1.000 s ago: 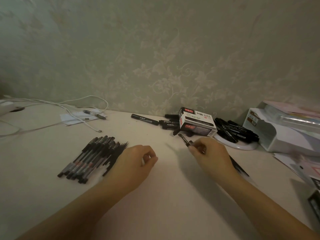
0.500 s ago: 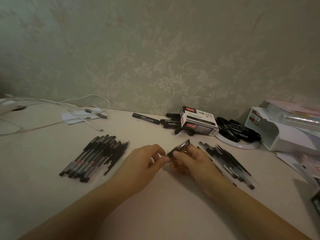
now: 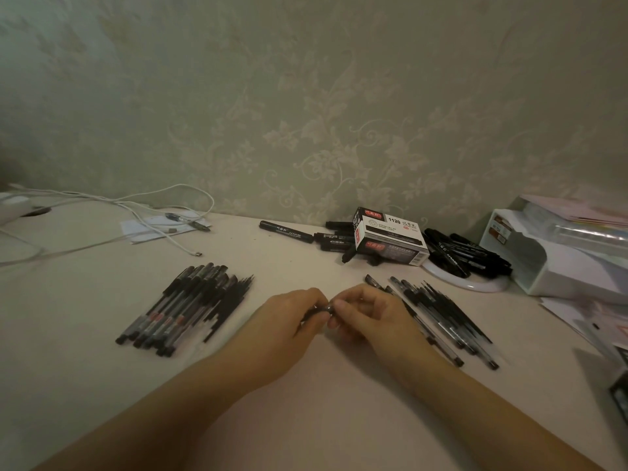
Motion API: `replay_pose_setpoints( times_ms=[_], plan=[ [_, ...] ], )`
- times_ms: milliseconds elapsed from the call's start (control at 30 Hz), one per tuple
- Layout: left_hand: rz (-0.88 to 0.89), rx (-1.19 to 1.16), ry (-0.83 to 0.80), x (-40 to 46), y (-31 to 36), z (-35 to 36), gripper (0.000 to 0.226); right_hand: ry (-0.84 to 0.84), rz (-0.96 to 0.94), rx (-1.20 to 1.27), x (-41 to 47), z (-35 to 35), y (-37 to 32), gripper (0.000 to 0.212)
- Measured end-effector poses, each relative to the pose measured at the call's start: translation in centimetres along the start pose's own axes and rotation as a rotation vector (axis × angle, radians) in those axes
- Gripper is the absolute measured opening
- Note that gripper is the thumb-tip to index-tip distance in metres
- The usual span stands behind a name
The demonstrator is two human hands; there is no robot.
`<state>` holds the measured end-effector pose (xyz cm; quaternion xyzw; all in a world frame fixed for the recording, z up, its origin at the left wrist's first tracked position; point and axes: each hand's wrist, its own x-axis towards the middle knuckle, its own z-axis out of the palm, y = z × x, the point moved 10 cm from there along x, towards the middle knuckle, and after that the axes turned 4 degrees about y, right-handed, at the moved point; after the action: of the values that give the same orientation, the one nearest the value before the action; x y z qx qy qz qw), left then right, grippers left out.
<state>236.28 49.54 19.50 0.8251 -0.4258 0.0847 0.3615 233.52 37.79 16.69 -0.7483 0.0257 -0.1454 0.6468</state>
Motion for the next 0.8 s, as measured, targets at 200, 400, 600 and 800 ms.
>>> replay_pose_setpoints(
  times_ms=[200,400,600,800],
  plan=[
    [0.008,0.151,0.001,0.0,-0.3,-0.2,0.019,-0.045,-0.019,0.029,0.0,0.6,-0.2,0.008],
    [-0.002,0.230,0.043,0.2,-0.3,-1.1,0.025,-0.013,-0.038,0.029,0.0,0.1,-0.4,0.007],
    [-0.059,0.227,0.066,0.1,-0.8,-1.2,0.026,0.115,-0.023,0.029,0.2,-1.5,0.0,0.004],
    [-0.106,0.088,0.062,-0.1,-1.6,-1.4,0.009,0.257,-0.149,-0.577,0.1,-3.2,-1.0,0.010]
  ],
)
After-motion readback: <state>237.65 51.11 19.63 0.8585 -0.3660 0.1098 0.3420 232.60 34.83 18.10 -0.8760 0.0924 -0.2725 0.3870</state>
